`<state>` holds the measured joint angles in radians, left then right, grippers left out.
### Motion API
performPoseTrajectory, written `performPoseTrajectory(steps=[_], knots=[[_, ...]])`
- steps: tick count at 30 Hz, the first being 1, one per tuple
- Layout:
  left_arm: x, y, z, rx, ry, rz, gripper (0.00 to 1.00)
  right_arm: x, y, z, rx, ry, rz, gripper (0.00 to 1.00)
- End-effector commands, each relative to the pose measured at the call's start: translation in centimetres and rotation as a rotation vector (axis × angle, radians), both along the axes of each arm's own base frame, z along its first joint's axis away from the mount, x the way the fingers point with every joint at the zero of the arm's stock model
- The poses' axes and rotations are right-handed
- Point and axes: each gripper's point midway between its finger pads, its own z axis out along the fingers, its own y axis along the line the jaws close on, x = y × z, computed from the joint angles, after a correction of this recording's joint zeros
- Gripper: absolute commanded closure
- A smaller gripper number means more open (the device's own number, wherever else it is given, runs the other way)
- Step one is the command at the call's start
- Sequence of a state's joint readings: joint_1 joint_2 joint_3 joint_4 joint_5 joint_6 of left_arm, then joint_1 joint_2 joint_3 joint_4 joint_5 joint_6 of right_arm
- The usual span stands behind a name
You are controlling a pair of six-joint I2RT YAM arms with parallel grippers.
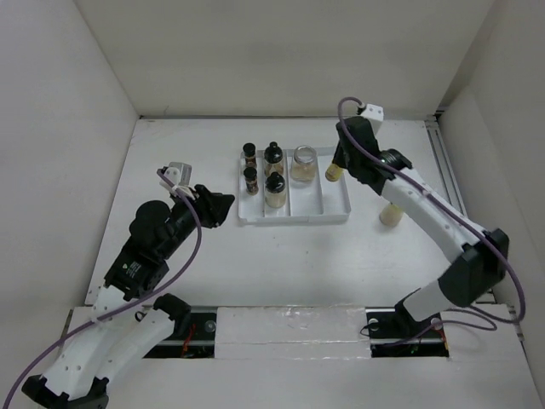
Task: Organize the condiment bottles
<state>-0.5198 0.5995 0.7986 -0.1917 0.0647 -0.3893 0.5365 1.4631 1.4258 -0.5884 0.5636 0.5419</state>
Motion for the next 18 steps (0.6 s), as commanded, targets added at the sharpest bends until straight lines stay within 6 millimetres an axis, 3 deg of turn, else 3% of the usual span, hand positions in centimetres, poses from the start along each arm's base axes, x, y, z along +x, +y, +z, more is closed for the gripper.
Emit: performPoseTrajectory(steps=[1, 2, 4, 5, 7, 8, 9, 11, 12, 15, 18], knots=[[0.5, 0.1, 0.8, 0.002, -0.030, 0.013, 0.66, 5.5, 0.7, 5.4, 0.000, -0.190, 0.012, 0.67], [0.6, 0.3, 0.8, 0.003, -0.030, 0.024, 0.66, 7.1, 1.1, 3.7, -0.029, -0.158, 0.022, 0.67], [0.8, 0.2, 0.3, 0.013, -0.013, 0.024, 0.66, 9.0, 1.0, 4.3, -0.014, -0.178, 0.007, 0.67], [0.9, 0.4, 0.3, 0.022, -0.018, 0.033, 0.66, 10.1, 1.5, 2.8, -0.035, -0.155, 0.013, 0.67], [1.1, 0.3, 0.0, 0.027, -0.009, 0.033, 0.66, 11.5, 0.8, 2.1, -0.051, -0.149, -0.005, 0.67], [1.2, 0.4, 0.0, 0.029, -0.010, 0.044, 0.66, 12.2, 1.3, 2.6, -0.038, -0.161, 0.006, 0.67], [1.2, 0.4, 0.0, 0.029, -0.010, 0.044, 0.66, 13.0, 1.1, 1.1, -0.050, -0.136, -0.003, 0.66], [1.3, 0.4, -0.2, 0.033, -0.002, 0.044, 0.66, 14.1, 1.1, 0.8, -0.054, -0.138, 0.000, 0.66], [1.3, 0.4, -0.2, 0.034, -0.002, 0.044, 0.66, 14.7, 1.4, -0.6, -0.063, -0.117, 0.001, 0.66], [1.5, 0.3, -0.5, 0.039, 0.008, 0.044, 0.66, 15.9, 1.4, -1.4, -0.070, -0.107, 0.004, 0.66], [1.5, 0.3, -0.5, 0.039, 0.008, 0.044, 0.66, 16.4, 1.9, -3.8, -0.079, -0.067, 0.020, 0.64]])
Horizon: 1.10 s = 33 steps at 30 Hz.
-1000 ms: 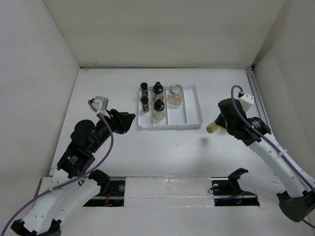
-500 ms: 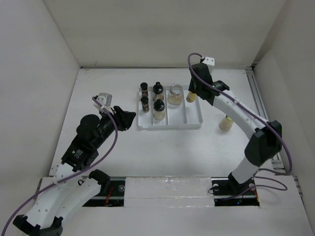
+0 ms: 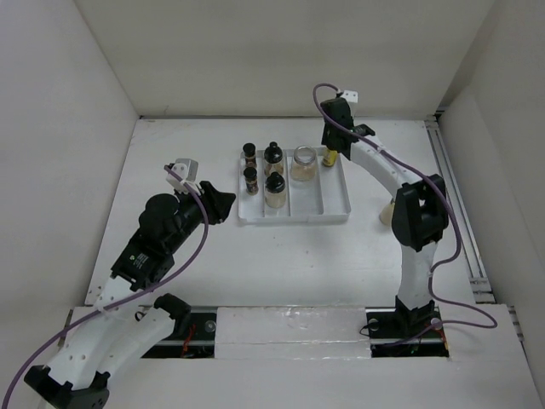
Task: Organize the condiment bottles
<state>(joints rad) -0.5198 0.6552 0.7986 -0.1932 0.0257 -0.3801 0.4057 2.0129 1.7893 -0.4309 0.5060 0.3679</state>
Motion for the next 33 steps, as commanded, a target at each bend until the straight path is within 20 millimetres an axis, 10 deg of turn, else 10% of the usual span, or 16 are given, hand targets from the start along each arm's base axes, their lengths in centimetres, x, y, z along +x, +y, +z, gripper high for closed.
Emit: performPoseTrajectory(steps=[1, 6, 11, 18, 22, 29, 33], knots=[[0.2, 0.2, 1.0, -0.002, -0.035, 0.006, 0.66, 2.3, 1.3, 3.8, 0.050, -0.128, 0.022, 0.64], [0.2, 0.2, 1.0, 0.006, -0.039, 0.004, 0.66, 2.5, 1.1, 3.2, 0.051, -0.116, 0.023, 0.55], [0.2, 0.2, 1.0, 0.006, -0.039, 0.004, 0.66, 2.1, 0.9, 3.3, 0.054, -0.104, 0.018, 0.24], [0.3, 0.0, 0.7, 0.009, -0.030, -0.005, 0.66, -0.6, -0.3, 10.8, 0.094, -0.221, 0.023, 0.10], [0.0, 0.2, 1.3, -0.001, -0.048, -0.005, 0.66, -6.5, -4.2, 14.9, 0.091, -0.301, -0.114, 0.10], [-0.6, 0.1, 1.9, -0.015, -0.066, -0.024, 0.66, -17.8, -14.8, 5.3, 0.091, -0.183, -0.442, 0.09], [-0.9, -0.1, 2.1, -0.022, -0.073, -0.042, 0.66, -20.9, -17.8, 0.8, 0.090, -0.095, -0.502, 0.07]])
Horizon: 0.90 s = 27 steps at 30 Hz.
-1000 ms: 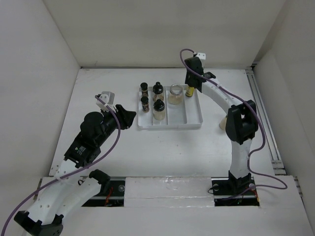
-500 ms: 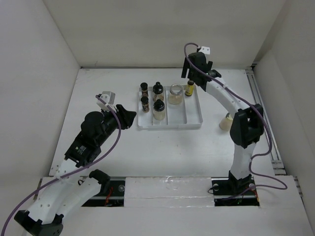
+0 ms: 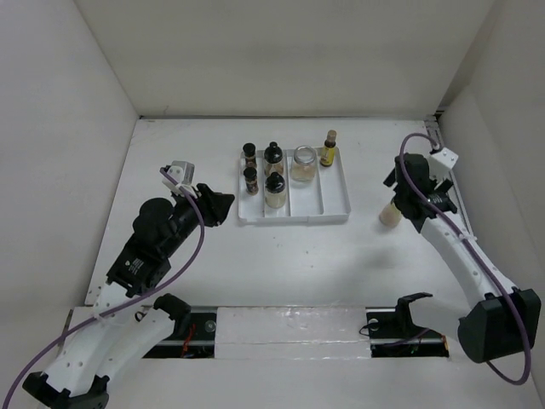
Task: Organize the condiment bottles
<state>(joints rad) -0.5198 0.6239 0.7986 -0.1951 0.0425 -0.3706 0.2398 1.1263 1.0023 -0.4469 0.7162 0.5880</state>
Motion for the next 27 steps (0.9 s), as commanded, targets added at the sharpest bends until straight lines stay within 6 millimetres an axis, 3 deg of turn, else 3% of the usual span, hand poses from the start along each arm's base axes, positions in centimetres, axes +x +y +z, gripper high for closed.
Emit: performPoseTrajectory(steps=[1, 7, 12, 18, 23, 27], knots=[[-0.3, -0.2, 1.3, -0.013, -0.045, -0.024, 0.66, -1.9, -1.5, -4.4, 0.023, 0.098, -0.068, 0.07], [-0.3, -0.2, 1.3, -0.013, -0.045, -0.024, 0.66, -1.7, -1.9, -7.1, 0.035, 0.178, -0.044, 0.07], [-0.2, -0.2, 1.1, -0.008, -0.037, -0.024, 0.66, -0.1, -0.2, -9.0, 0.085, 0.189, 0.035, 0.12], [-0.2, -0.4, 1.3, -0.014, -0.044, -0.033, 0.66, 1.0, 0.0, -10.2, 0.084, 0.213, 0.058, 0.26], [-0.2, -0.4, 1.3, -0.014, -0.044, -0.033, 0.66, 1.3, -0.2, -11.0, 0.074, 0.235, 0.035, 0.32], [-0.2, -0.4, 1.3, -0.014, -0.044, -0.033, 0.66, 1.0, -0.3, -12.1, 0.077, 0.263, 0.029, 0.43]])
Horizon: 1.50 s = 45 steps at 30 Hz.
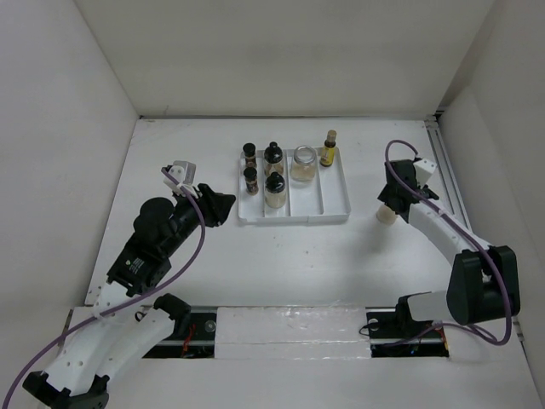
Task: Organize the condiment bottles
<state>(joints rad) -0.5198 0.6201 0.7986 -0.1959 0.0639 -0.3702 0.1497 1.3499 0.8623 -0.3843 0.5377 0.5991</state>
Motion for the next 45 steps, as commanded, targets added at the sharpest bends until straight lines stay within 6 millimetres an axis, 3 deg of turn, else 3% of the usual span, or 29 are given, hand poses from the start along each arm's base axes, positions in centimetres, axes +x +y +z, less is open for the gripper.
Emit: performPoseTrajectory(steps=[1, 3, 6, 8, 10, 14, 16, 17, 18, 21, 22, 24, 25, 36, 45], knots=[[0.2, -0.2, 1.0, -0.006, -0.035, -0.012, 0.66, 0.9, -0.3, 1.0, 0.005, -0.060, -0.020, 0.48], [0.2, -0.2, 1.0, -0.006, -0.035, -0.012, 0.66, 1.0, 0.2, 2.1, 0.009, -0.084, -0.006, 0.52], [0.2, -0.2, 1.0, -0.006, -0.035, -0.012, 0.65, 0.6, 2.0, 6.0, -0.014, -0.166, 0.042, 0.52], [0.2, -0.2, 1.0, -0.006, -0.035, -0.012, 0.63, 1.0, 3.4, 10.1, 0.012, -0.264, 0.078, 0.52], [0.5, -0.2, 0.8, 0.000, -0.027, -0.003, 0.60, 1.2, 6.6, 12.7, 0.061, -0.324, 0.180, 0.52], [0.8, -0.2, -0.2, 0.021, 0.006, 0.006, 0.54, 2.1, 12.4, 16.1, 0.107, -0.403, 0.348, 0.52], [1.0, -0.1, -0.5, 0.027, 0.014, 0.015, 0.53, 3.1, 14.7, 15.2, 0.089, -0.376, 0.398, 0.51], [1.0, -0.1, -0.5, 0.027, 0.014, 0.015, 0.51, 4.0, 15.2, 16.1, 0.088, -0.393, 0.403, 0.51], [1.0, -0.1, -0.5, 0.027, 0.014, 0.015, 0.49, 4.8, 16.2, 14.6, 0.066, -0.347, 0.426, 0.51], [1.1, 0.0, -0.7, 0.033, 0.021, 0.024, 0.43, 6.9, 17.3, 14.6, 0.042, -0.347, 0.443, 0.51], [1.2, 0.0, -0.9, 0.037, 0.029, 0.024, 0.42, 7.6, 17.8, 13.3, 0.022, -0.316, 0.464, 0.51], [1.2, 0.0, -0.9, 0.037, 0.029, 0.024, 0.38, 8.7, 18.6, 13.7, 0.015, -0.332, 0.487, 0.51], [1.2, 0.0, -0.9, 0.037, 0.029, 0.024, 0.38, 9.3, 18.9, 12.7, 0.009, -0.310, 0.489, 0.51], [1.5, 0.2, -0.8, 0.048, 0.023, 0.040, 0.33, 10.4, 17.9, 6.5, -0.021, -0.191, 0.460, 0.49], [1.5, 0.2, -0.8, 0.048, 0.023, 0.040, 0.31, 11.4, 18.0, 4.2, -0.028, -0.142, 0.458, 0.43]])
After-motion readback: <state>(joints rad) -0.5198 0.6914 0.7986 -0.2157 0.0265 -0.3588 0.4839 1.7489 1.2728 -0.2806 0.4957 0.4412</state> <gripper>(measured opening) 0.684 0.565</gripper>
